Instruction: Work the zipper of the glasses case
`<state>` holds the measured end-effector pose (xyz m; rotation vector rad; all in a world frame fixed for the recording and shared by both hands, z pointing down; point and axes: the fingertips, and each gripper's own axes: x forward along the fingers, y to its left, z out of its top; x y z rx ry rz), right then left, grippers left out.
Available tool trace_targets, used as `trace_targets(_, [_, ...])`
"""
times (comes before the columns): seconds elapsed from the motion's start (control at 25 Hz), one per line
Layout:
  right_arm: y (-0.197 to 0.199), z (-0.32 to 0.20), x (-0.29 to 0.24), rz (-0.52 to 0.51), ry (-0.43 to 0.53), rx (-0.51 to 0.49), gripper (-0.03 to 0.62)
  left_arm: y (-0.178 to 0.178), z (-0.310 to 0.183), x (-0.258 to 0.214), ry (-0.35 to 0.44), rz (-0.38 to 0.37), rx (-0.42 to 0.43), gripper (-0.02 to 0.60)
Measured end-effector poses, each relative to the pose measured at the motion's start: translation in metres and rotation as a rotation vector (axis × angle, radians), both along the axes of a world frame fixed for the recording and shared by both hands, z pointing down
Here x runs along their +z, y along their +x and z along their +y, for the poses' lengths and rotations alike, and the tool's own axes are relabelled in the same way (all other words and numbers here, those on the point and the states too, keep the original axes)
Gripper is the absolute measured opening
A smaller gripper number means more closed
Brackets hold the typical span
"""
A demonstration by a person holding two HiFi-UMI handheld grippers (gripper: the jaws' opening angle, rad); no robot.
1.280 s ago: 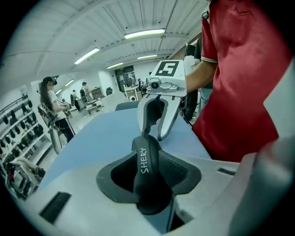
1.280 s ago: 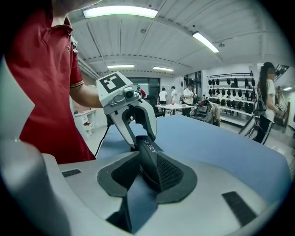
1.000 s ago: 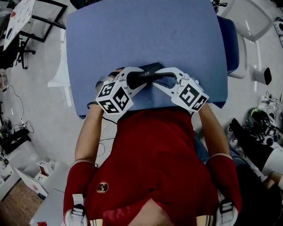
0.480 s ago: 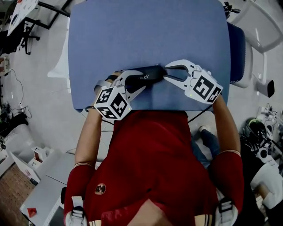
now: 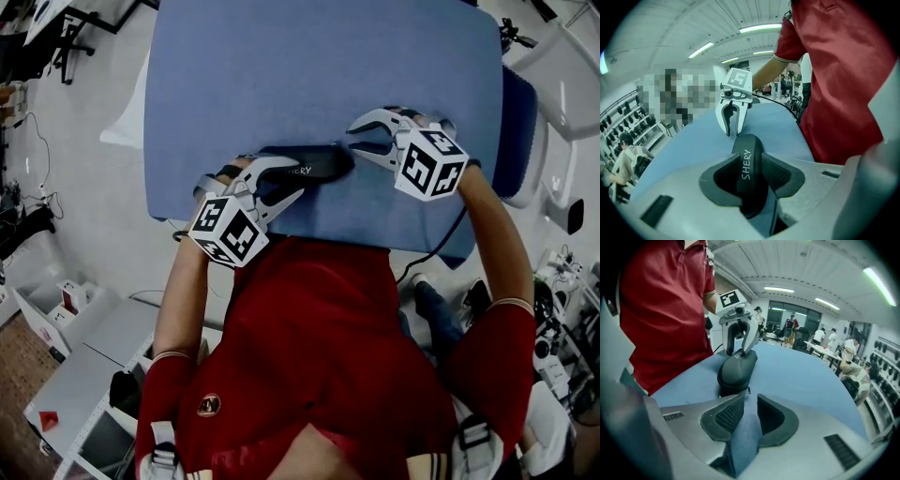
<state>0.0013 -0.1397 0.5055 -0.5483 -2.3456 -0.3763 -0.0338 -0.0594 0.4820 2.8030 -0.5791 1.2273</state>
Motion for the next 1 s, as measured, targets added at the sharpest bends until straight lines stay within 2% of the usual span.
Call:
trace_targets(0.2, [-0.009,0.007,0.013,0.027,0.077,-0.186,0.084,-0.001,-0.001,0.0,-0.004,0.003,-0.013,0.132])
trace_targets(0.72, [-0.021,0.018,0.023,0.067,0.202,-0.513,0.05,-0.001,-0.002,0.001,-0.006,-0.038,-0.025,0.131])
trace_targets(0.84, [-0.021,0.021,0.024,0.072,0.236,-0.568,0.026,-0.002,-0.001,0.0,-0.006,-0.041,-0.029,0.131])
trace_targets(1.0, [-0.021,0.02,0.023,0.07,0.249,-0.568,0.004,-0.003,-0.002,-0.001,-0.008,-0.04,-0.043,0.132])
